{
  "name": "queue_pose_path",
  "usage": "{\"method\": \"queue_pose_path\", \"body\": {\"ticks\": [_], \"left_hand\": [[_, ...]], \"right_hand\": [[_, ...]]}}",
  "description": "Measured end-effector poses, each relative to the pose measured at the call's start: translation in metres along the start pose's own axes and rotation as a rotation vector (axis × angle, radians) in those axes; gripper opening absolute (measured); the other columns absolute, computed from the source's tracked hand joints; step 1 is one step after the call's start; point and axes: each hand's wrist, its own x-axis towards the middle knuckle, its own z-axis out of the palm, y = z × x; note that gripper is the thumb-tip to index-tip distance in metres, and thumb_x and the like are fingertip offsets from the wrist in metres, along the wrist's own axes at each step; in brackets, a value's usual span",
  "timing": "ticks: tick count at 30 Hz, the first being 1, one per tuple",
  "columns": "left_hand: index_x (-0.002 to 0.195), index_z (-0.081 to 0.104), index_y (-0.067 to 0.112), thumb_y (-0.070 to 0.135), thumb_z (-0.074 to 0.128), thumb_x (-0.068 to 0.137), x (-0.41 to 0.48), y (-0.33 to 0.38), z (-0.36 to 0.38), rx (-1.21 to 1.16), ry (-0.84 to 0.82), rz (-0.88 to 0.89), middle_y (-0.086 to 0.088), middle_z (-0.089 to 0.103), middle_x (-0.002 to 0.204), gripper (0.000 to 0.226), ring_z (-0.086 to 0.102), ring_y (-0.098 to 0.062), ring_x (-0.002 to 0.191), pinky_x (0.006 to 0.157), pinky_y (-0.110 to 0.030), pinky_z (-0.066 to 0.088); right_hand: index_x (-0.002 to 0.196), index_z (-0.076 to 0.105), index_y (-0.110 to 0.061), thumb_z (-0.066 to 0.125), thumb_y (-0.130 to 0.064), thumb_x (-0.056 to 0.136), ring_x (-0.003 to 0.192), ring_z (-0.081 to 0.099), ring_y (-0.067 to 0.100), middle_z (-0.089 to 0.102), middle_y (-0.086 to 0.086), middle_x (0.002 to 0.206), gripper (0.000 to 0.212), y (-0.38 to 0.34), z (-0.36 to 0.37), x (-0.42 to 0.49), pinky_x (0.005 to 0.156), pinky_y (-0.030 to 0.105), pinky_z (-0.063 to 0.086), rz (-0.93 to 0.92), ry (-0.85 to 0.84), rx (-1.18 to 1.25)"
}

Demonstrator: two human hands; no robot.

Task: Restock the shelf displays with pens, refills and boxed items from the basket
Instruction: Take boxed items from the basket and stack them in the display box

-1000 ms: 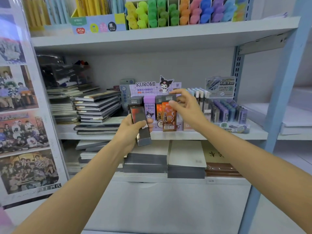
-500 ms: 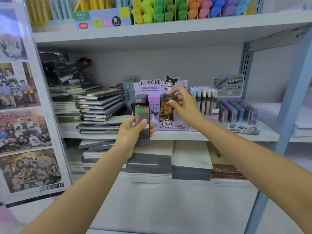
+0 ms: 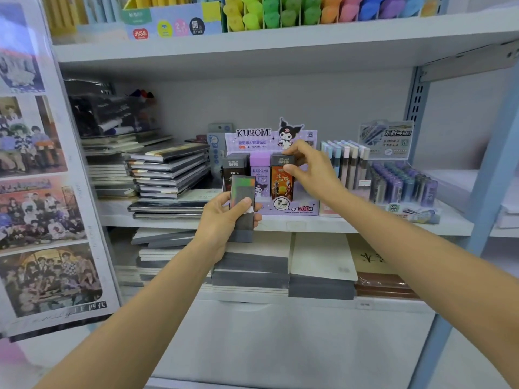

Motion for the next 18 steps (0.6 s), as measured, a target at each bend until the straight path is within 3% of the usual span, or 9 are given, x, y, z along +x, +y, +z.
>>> {"method": "queue_pose_path", "body": {"ticks": [4, 9, 13, 18], "left_hand": [[0.11, 0.061, 0.008, 0.013, 0.065, 0.091, -0.001, 0.001, 0.003, 0.005, 0.003, -0.011, -0.013, 0.075, 0.094, 0.02, 0.072, -0.021, 0.072, 0.061, -0.027, 0.057], [0.105, 0.063, 0.009, 0.014, 0.067, 0.089, -0.004, 0.004, 0.008, 0.036, -0.003, 0.008, -0.008, 0.076, 0.092, 0.017, 0.074, -0.025, 0.075, 0.062, -0.029, 0.058], [0.106, 0.066, 0.01, 0.018, 0.069, 0.088, -0.007, 0.008, 0.015, 0.072, -0.033, -0.014, -0.008, 0.076, 0.088, 0.02, 0.074, -0.022, 0.075, 0.06, -0.027, 0.057], [0.102, 0.068, 0.01, 0.017, 0.07, 0.086, -0.013, 0.013, 0.031, 0.12, -0.099, -0.006, -0.006, 0.074, 0.076, 0.018, 0.07, -0.017, 0.065, 0.058, -0.026, 0.056]], "right_hand": [[0.113, 0.064, -0.01, 0.071, -0.012, 0.086, 0.093, 0.048, 0.014, 0.045, -0.001, 0.103, 0.028, 0.005, 0.009, -0.003, 0.09, 0.033, 0.049, -0.03, 0.068, -0.111], [0.12, 0.066, -0.013, 0.068, -0.018, 0.088, 0.107, 0.046, 0.018, 0.046, 0.005, 0.11, 0.033, 0.001, 0.0, -0.006, 0.1, 0.035, 0.042, -0.048, 0.099, -0.165], [0.127, 0.06, -0.014, 0.057, -0.018, 0.096, 0.099, 0.057, 0.012, 0.054, 0.0, 0.122, 0.032, -0.015, -0.008, -0.021, 0.088, 0.025, 0.048, -0.073, 0.07, 0.103], [0.132, 0.056, -0.015, 0.058, -0.012, 0.096, 0.104, 0.063, 0.007, 0.061, -0.005, 0.126, 0.036, -0.026, -0.011, -0.042, 0.089, 0.021, 0.053, 0.069, -0.224, 0.484]]}}
